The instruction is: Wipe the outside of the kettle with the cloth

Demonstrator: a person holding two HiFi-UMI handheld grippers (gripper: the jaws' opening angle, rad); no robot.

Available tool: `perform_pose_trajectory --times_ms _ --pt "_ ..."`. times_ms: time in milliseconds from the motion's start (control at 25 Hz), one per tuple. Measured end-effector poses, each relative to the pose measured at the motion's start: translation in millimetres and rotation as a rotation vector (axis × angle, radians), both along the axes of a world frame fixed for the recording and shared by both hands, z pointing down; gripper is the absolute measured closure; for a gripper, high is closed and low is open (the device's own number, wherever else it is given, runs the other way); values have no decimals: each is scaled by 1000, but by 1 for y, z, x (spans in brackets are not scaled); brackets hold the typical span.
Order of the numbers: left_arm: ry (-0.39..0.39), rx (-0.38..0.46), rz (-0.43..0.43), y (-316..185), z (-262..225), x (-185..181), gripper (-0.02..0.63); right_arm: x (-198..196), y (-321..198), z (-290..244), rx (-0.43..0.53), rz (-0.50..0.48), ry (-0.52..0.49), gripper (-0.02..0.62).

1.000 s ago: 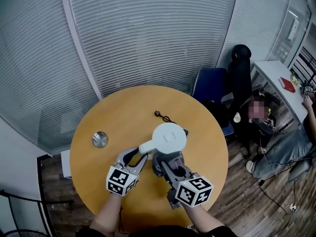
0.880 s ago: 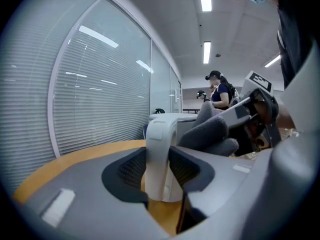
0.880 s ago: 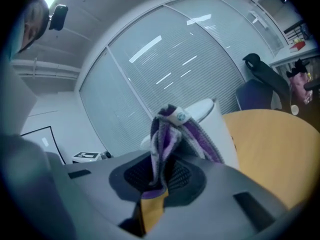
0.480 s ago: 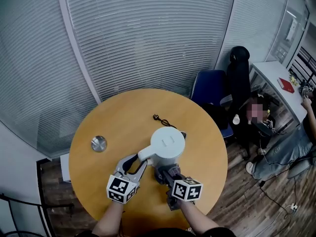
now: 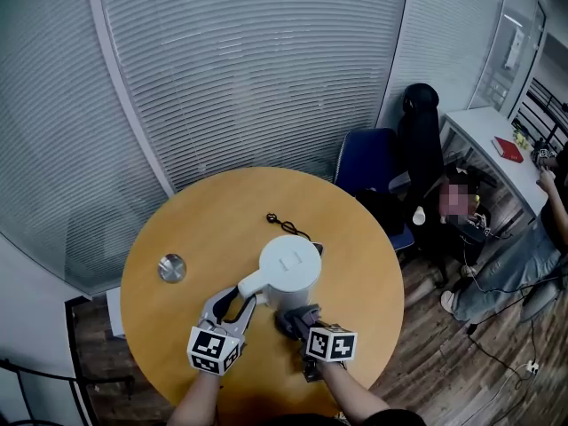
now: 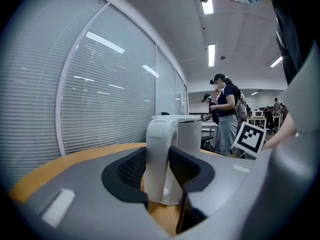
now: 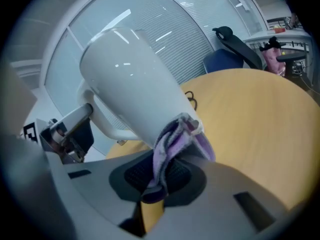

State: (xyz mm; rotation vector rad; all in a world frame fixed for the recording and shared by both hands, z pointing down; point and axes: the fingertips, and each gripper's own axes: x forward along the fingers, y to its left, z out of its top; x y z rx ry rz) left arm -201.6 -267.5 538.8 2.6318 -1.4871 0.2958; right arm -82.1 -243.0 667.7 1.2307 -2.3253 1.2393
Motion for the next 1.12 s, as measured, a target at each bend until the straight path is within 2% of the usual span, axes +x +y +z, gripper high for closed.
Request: perform_pose_trajectory --times_ms 120,240,360,480,640,800,1120 --pt "-6 0 -7 -1 2 0 453 21 4 -39 116 15 45 554" --pt "2 12 -34 -1 0 -1 453 57 -1 -97 306 129 124 554" --pt "13 17 -51 2 -2 1 453 76 -2 -164 498 249 68 554" --pt "17 13 -51 5 -2 3 453 67 -1 -202 597 245 -10 554" --pt "19 1 -47 7 0 5 454 41 -8 -183 552 157 7 554" --pt "36 2 -42 8 1 7 454 36 -23 -148 496 151 92 554" --pt "49 5 -31 11 1 8 454 42 -30 -34 241 150 209 554"
